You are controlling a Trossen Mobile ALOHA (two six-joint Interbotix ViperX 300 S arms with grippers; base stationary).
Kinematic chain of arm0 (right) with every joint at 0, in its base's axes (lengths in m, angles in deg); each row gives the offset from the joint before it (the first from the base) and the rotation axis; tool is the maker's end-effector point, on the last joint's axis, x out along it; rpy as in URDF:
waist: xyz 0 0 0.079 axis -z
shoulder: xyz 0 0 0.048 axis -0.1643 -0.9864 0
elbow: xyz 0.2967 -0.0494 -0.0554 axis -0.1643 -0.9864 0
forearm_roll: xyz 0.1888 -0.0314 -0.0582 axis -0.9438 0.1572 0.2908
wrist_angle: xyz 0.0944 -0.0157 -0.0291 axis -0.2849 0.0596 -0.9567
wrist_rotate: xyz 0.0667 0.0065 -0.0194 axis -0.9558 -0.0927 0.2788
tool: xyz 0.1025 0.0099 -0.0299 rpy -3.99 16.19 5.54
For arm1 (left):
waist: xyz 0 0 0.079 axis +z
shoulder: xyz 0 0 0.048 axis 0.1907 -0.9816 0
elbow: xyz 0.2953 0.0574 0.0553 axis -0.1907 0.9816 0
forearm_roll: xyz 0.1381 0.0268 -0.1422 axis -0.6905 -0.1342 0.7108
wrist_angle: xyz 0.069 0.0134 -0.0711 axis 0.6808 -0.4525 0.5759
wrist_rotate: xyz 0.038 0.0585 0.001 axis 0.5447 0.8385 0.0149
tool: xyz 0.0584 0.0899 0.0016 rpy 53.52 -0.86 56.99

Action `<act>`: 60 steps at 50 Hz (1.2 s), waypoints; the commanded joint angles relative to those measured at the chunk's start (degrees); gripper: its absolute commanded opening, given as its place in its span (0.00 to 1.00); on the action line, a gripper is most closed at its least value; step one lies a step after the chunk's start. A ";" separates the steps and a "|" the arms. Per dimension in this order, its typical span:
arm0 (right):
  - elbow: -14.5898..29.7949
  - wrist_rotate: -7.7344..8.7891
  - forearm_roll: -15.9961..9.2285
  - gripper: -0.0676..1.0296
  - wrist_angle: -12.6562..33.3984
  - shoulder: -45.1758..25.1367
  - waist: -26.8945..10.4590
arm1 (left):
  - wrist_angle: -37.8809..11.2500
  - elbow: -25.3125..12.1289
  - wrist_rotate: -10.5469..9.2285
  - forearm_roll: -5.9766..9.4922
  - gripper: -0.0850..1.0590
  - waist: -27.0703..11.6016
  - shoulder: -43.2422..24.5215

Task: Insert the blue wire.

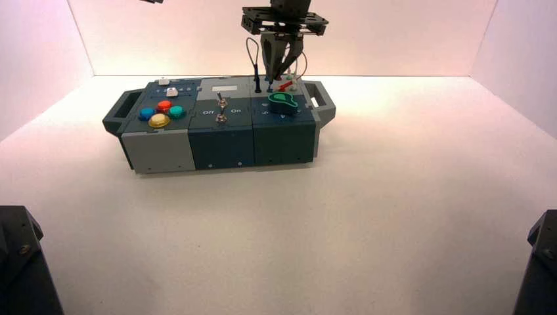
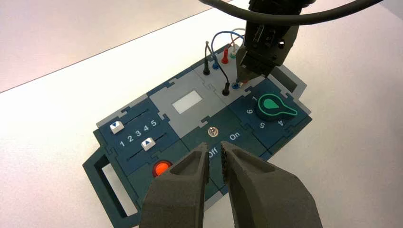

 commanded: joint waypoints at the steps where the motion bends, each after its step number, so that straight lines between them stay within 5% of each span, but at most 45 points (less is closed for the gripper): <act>1: 1.23 -0.09 0.70 0.04 0.79 1.85 -0.26 | 0.44 -0.70 0.26 0.00 0.22 -0.18 0.18; 60: 3.52 -0.26 1.76 0.04 2.55 0.09 -0.44 | 0.53 -0.70 0.26 -0.09 0.22 -0.26 0.53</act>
